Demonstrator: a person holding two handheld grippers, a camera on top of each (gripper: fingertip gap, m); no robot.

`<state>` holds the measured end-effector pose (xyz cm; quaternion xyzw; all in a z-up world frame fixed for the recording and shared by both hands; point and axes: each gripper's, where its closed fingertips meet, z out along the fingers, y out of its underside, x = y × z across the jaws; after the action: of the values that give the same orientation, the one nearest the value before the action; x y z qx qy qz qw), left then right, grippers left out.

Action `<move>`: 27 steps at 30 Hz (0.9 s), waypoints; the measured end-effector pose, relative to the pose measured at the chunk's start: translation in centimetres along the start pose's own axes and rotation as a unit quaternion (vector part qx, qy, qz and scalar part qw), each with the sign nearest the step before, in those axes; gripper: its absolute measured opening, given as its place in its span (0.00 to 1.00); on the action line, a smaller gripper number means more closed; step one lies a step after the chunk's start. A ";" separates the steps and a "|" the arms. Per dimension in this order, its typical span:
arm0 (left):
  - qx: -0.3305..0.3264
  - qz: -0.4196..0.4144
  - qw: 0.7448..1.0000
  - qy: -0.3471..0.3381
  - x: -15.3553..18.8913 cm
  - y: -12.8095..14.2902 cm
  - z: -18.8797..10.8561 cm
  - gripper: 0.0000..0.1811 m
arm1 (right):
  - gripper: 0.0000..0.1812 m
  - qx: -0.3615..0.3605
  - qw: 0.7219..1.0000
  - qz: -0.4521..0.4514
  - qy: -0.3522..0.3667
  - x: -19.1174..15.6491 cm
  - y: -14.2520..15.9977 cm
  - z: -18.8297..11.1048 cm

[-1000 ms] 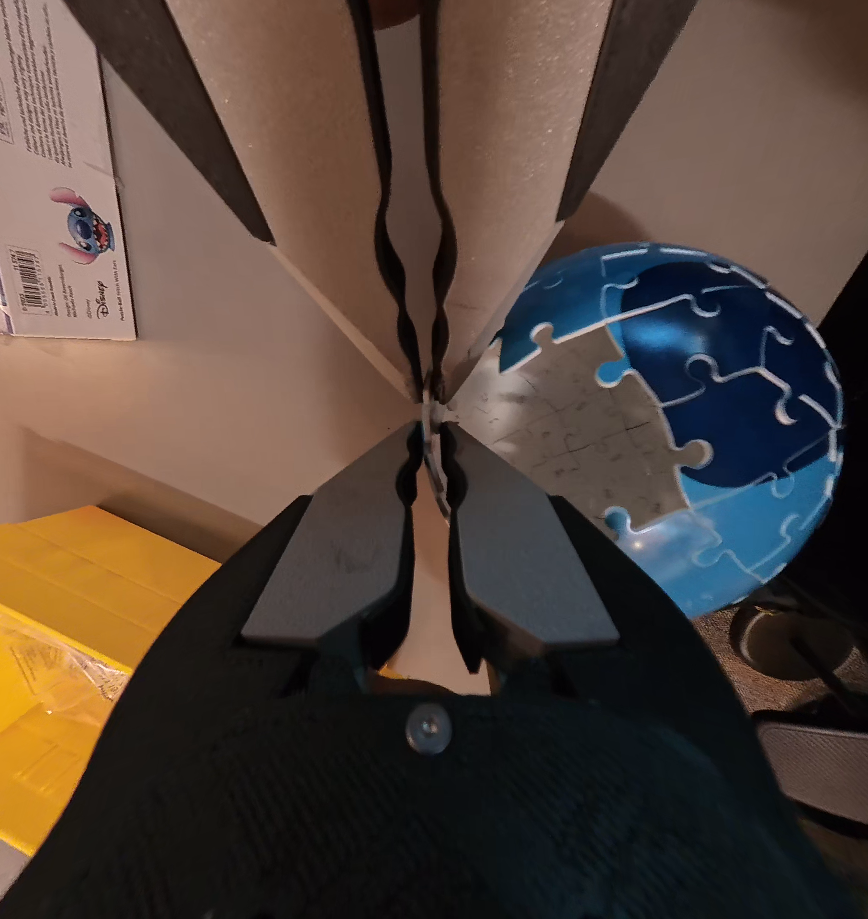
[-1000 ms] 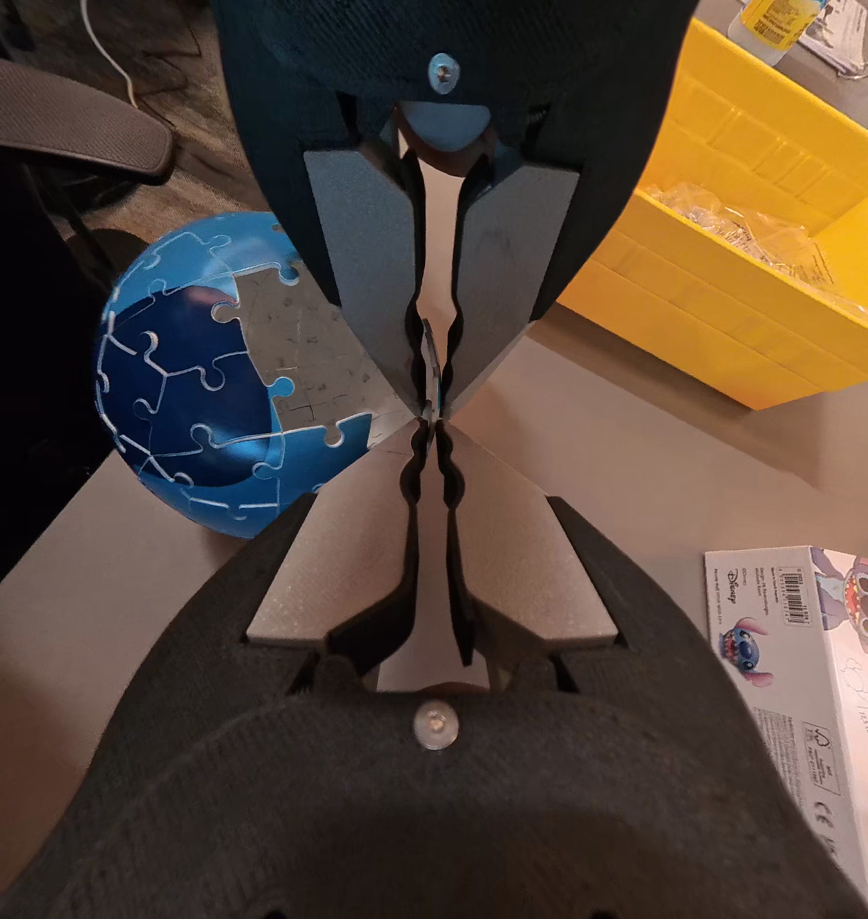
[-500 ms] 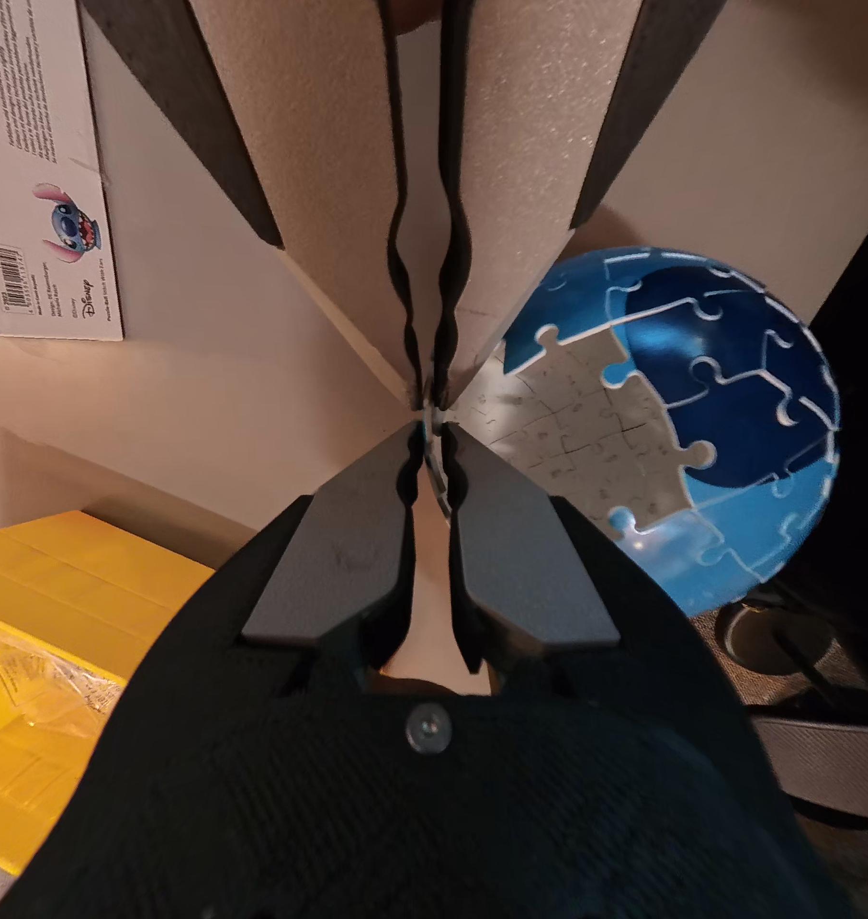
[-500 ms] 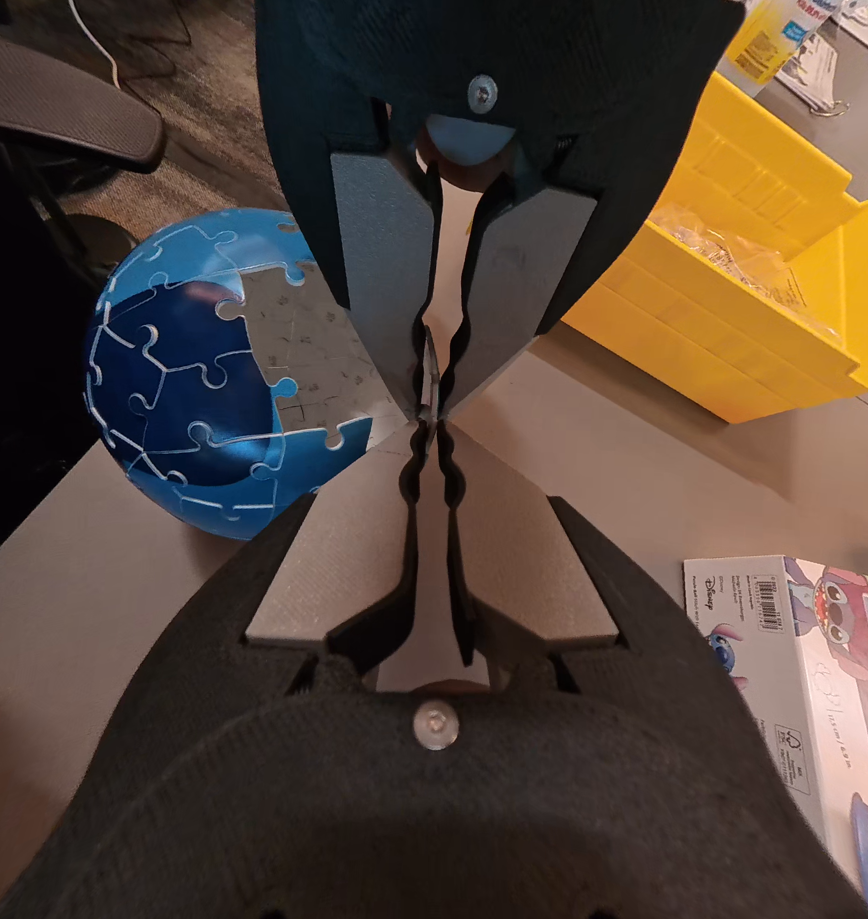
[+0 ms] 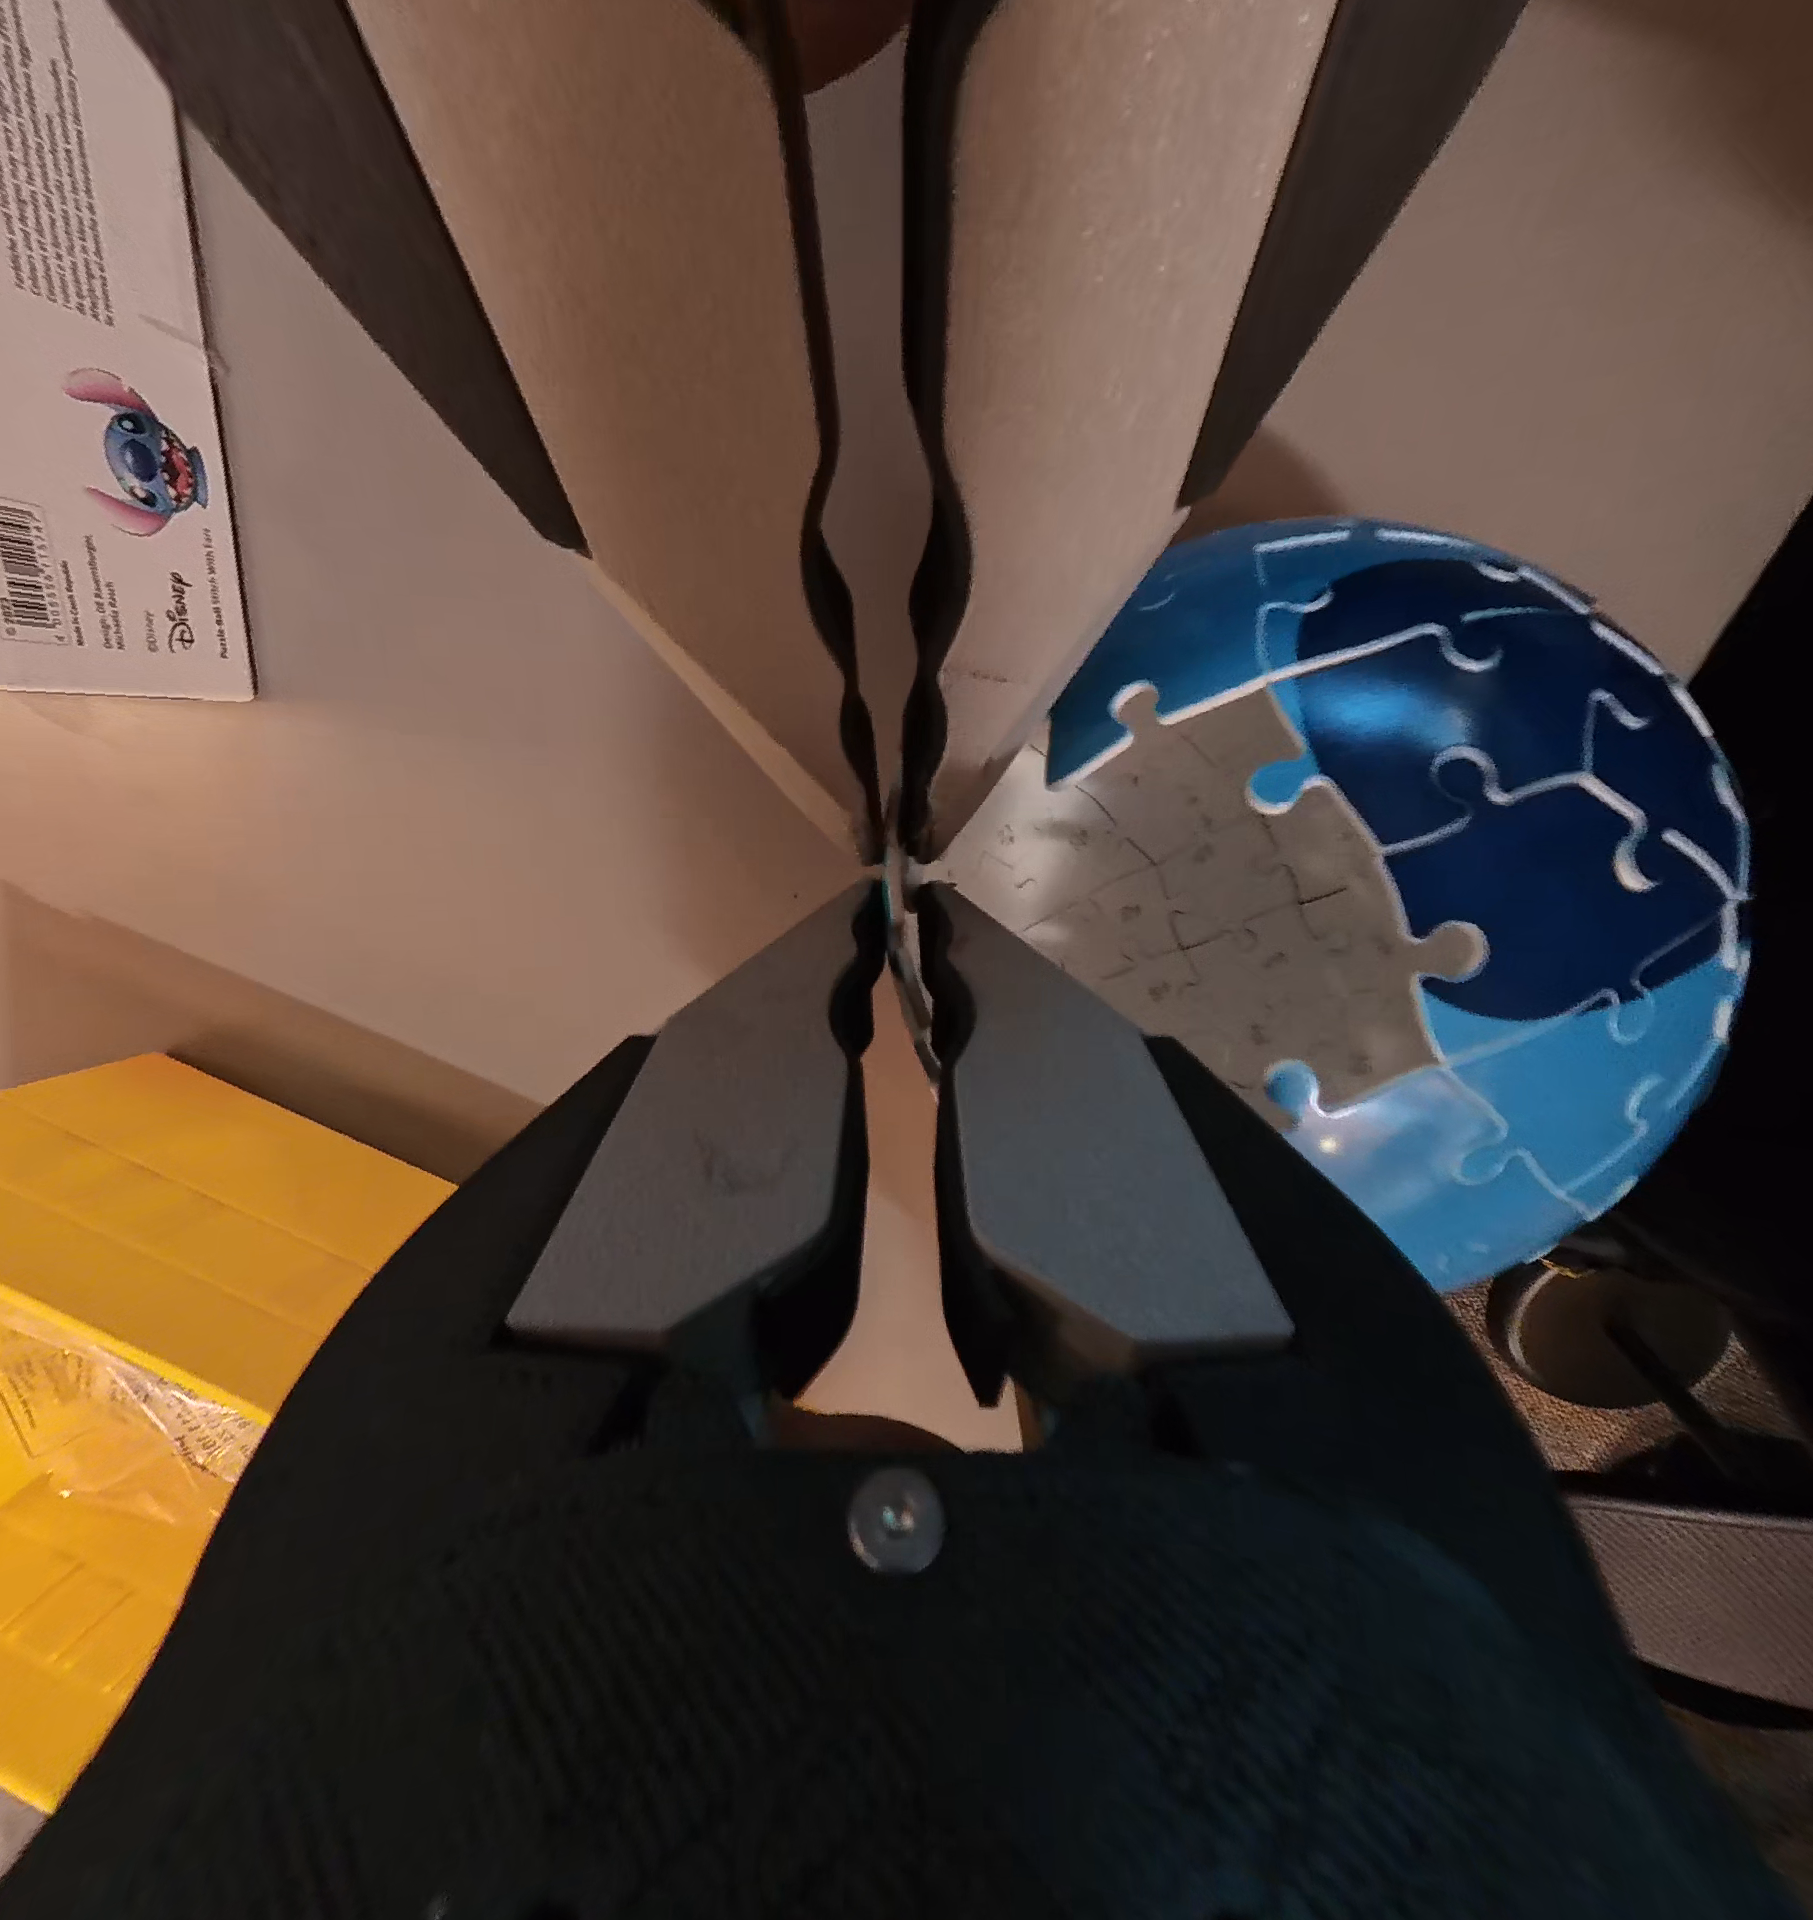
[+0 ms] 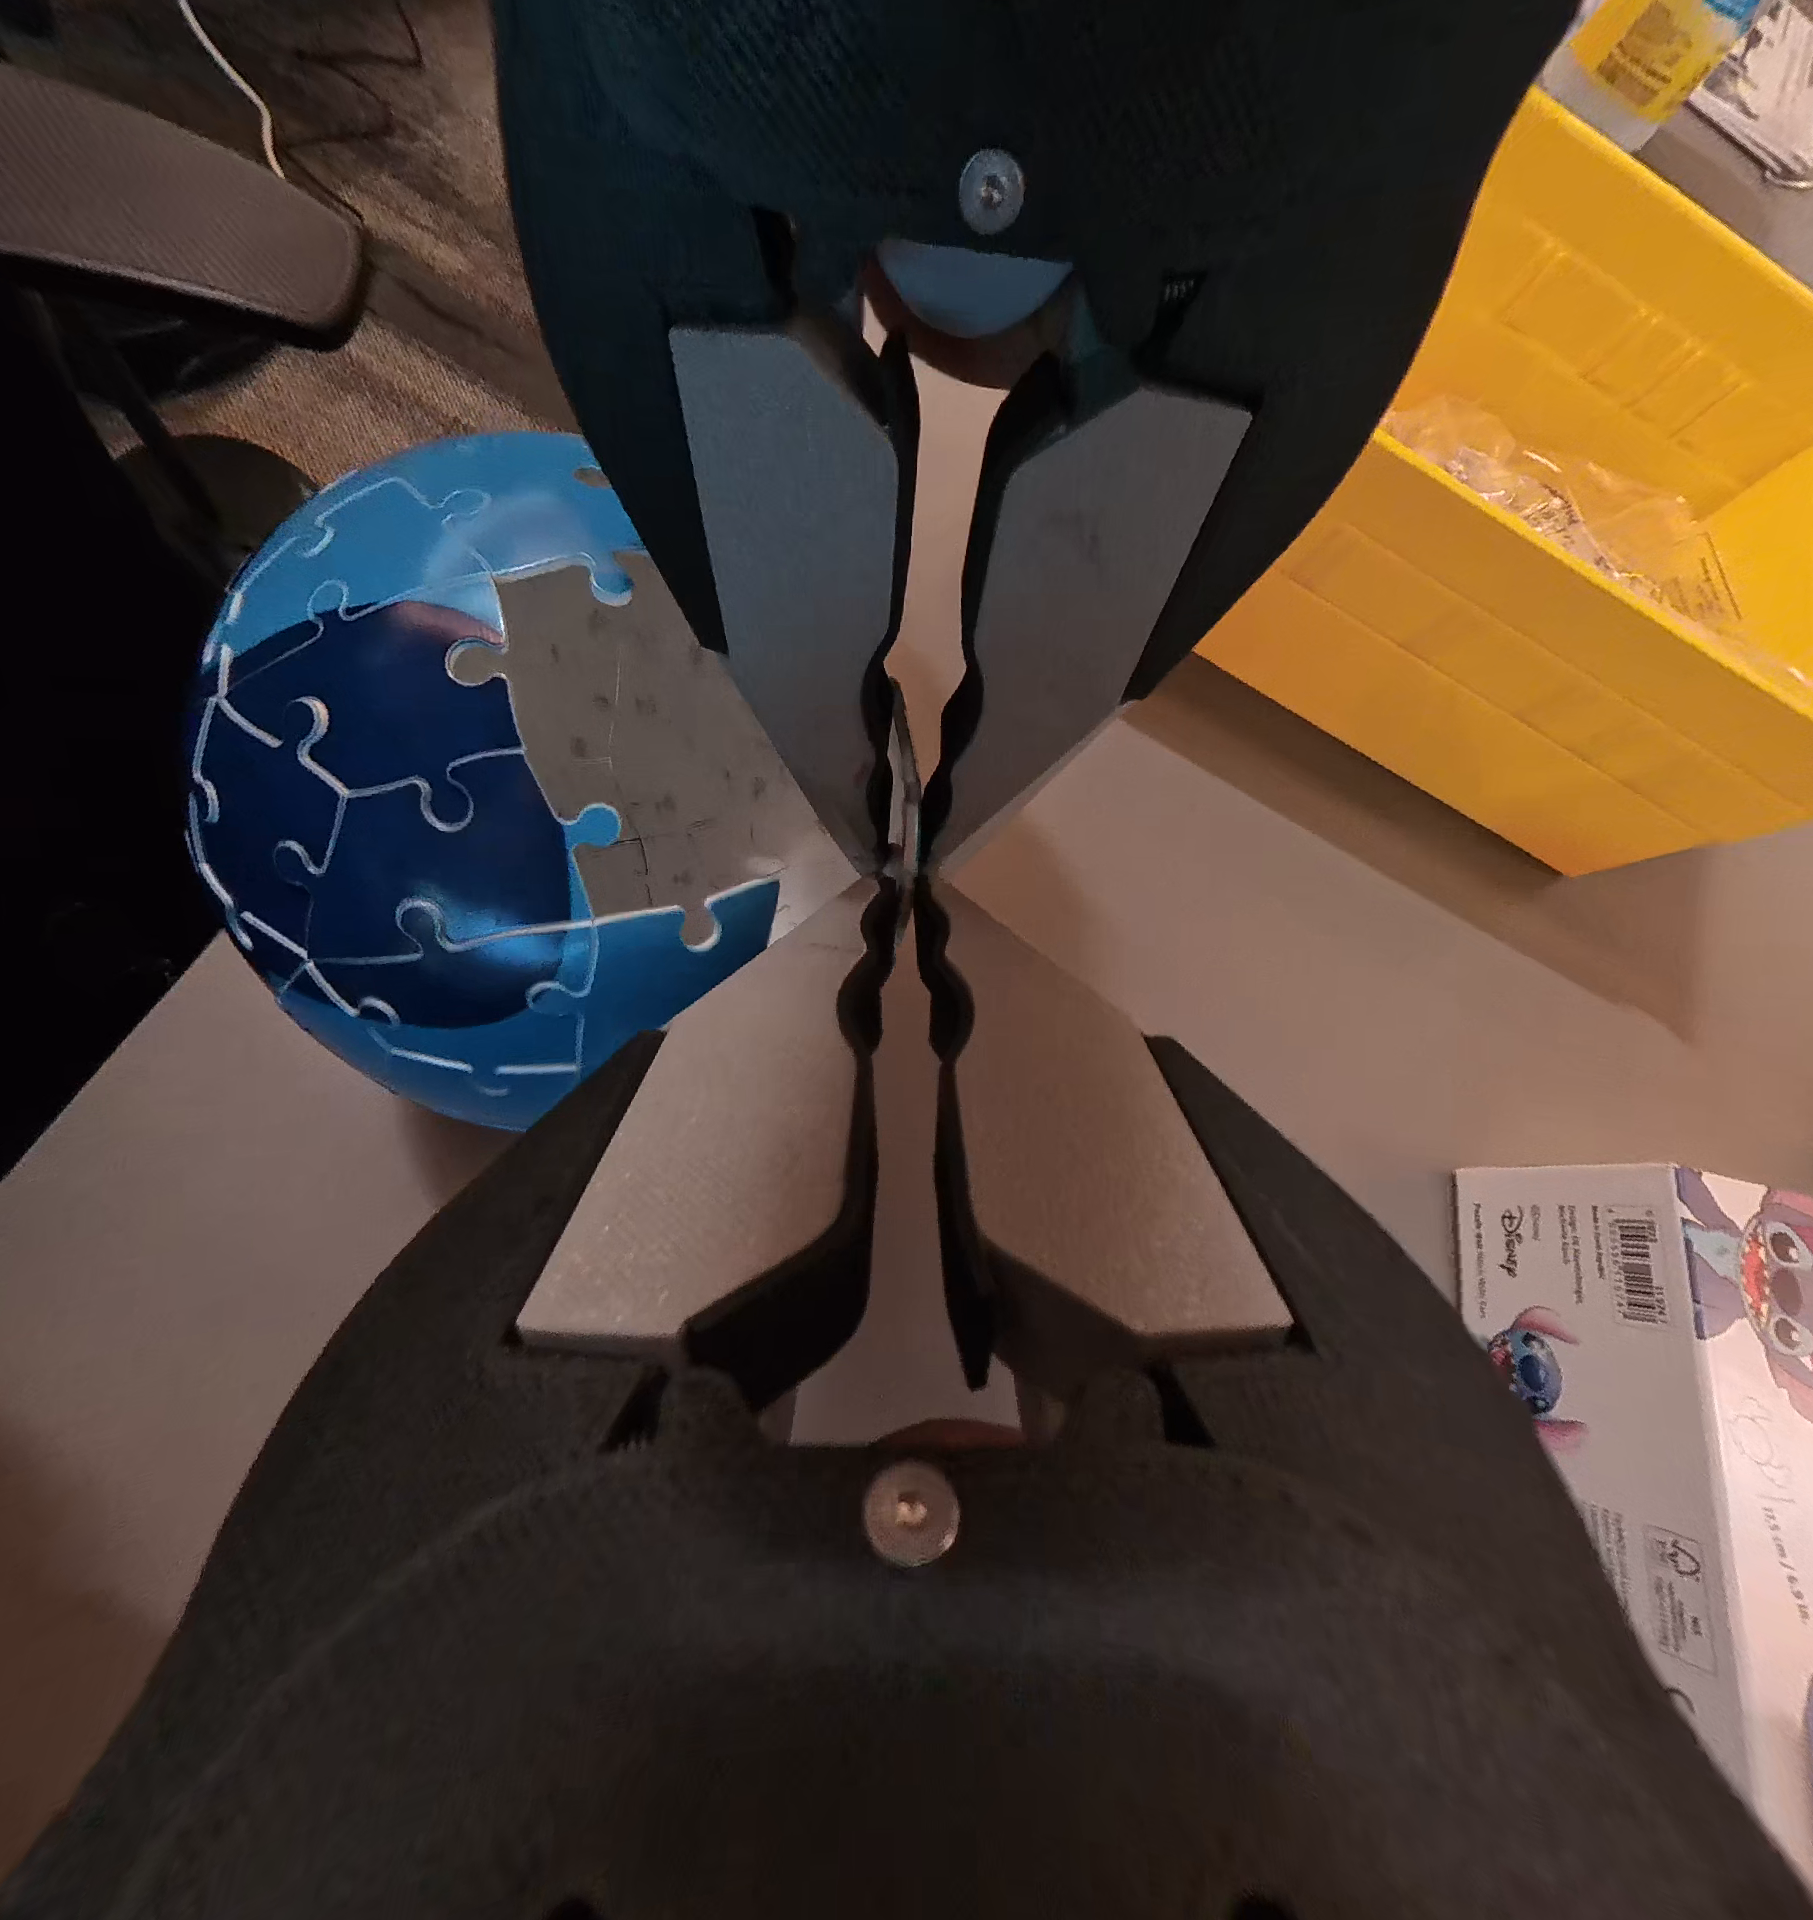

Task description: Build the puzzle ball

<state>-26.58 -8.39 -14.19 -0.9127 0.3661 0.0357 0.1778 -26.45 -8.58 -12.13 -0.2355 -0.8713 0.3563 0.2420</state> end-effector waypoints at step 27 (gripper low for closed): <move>0.006 -0.023 1.000 0.015 0.2 -0.1 0.3 0.01 | 0.10 -0.008 0.996 0.083 -0.026 0.1 0.5 0.0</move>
<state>-26.36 -8.37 -14.44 -0.9202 0.3482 0.0163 0.1782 -26.43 -8.19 -12.44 -0.2994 -0.8574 0.3744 0.1871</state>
